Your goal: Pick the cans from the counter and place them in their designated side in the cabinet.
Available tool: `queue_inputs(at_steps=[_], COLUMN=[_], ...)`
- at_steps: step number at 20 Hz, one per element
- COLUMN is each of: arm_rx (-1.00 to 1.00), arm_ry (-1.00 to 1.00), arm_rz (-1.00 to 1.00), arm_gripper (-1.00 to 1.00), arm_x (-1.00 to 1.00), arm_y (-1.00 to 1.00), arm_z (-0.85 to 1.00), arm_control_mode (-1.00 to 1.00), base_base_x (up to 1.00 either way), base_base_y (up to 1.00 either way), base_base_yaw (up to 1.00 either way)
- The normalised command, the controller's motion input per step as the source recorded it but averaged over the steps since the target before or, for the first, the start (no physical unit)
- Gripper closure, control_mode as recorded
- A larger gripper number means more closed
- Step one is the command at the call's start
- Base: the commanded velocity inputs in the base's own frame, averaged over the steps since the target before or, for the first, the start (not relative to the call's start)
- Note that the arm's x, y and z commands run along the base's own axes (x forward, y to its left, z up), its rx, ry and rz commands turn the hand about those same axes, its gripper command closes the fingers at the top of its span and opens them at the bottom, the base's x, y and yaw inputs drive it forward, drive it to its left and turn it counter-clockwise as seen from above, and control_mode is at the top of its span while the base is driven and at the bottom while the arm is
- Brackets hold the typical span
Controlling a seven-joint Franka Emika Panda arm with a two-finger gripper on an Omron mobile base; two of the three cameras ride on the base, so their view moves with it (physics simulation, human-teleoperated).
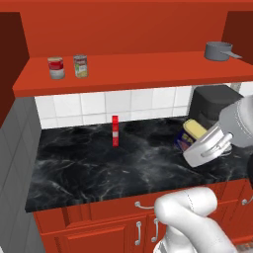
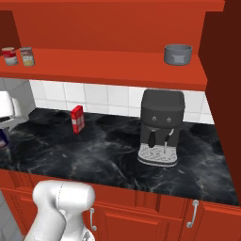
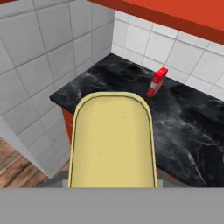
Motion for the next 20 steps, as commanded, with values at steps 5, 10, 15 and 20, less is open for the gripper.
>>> queue_inputs(at_steps=[5, 10, 15, 20], arm_rx=[0.0, 0.0, 0.0, 0.0], arm_ry=[0.0, -0.06, -0.07, -0.07], arm_rz=[0.02, 0.05, 0.06, 0.05], arm_gripper=[1.0, 1.0, 1.0, 1.0], arm_x=[-0.11, 0.0, 0.02, 0.14], arm_y=[-0.07, -0.04, -0.04, 0.0], arm_z=[0.33, 0.29, 0.26, 0.18], arm_control_mode=[-1.0, -1.0, -1.0, -1.0], base_base_x=[0.0, 0.0, 0.0, 0.0], base_base_y=[0.0, 0.0, 0.0, 0.0], base_base_yaw=[0.0, 0.0, 0.0, 0.0])
